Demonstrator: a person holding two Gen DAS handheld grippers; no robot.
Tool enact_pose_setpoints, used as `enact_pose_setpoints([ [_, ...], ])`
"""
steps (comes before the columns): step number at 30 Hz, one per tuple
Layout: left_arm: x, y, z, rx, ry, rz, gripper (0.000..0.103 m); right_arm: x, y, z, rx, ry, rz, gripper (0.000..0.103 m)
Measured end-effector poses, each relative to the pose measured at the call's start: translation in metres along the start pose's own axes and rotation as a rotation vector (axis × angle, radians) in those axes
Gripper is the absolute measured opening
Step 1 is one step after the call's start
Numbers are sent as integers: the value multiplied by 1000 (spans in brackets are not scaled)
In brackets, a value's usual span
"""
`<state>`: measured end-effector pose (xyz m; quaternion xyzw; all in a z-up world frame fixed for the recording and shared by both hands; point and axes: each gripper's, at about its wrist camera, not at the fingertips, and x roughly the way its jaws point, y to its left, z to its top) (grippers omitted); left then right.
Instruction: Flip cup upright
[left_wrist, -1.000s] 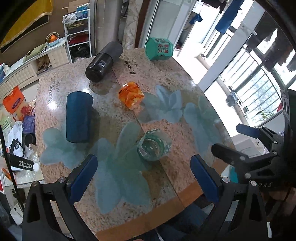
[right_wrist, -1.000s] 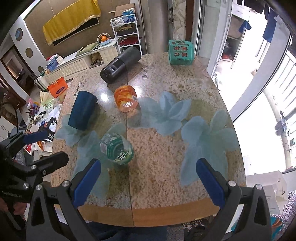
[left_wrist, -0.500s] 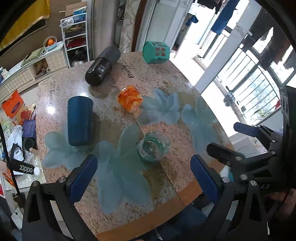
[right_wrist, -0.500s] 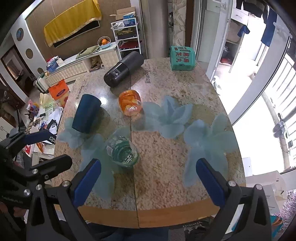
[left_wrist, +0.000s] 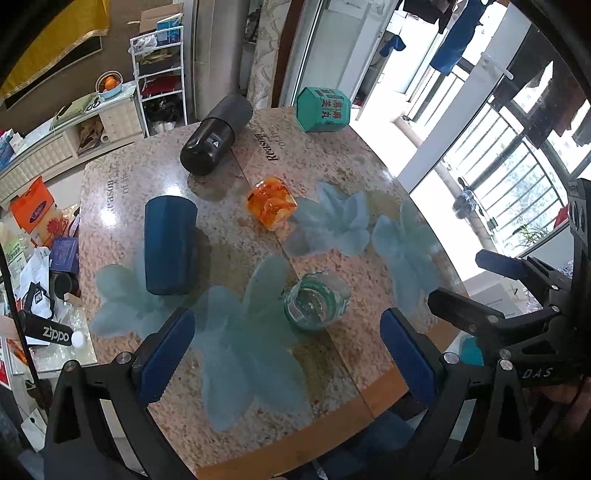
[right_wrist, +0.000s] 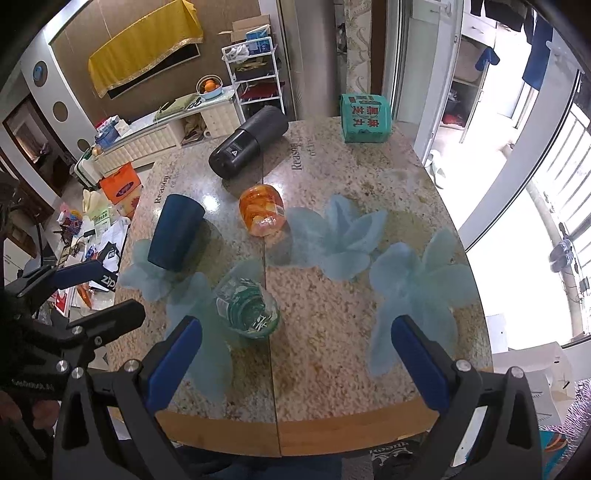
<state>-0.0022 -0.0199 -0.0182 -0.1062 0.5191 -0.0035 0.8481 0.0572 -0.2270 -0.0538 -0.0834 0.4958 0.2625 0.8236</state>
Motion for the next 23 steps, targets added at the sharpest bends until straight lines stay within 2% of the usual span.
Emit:
enact_pose_setpoints([
  [23,5,2,1,3,-5,9,101,-1,-1,3,15,7,13,103],
])
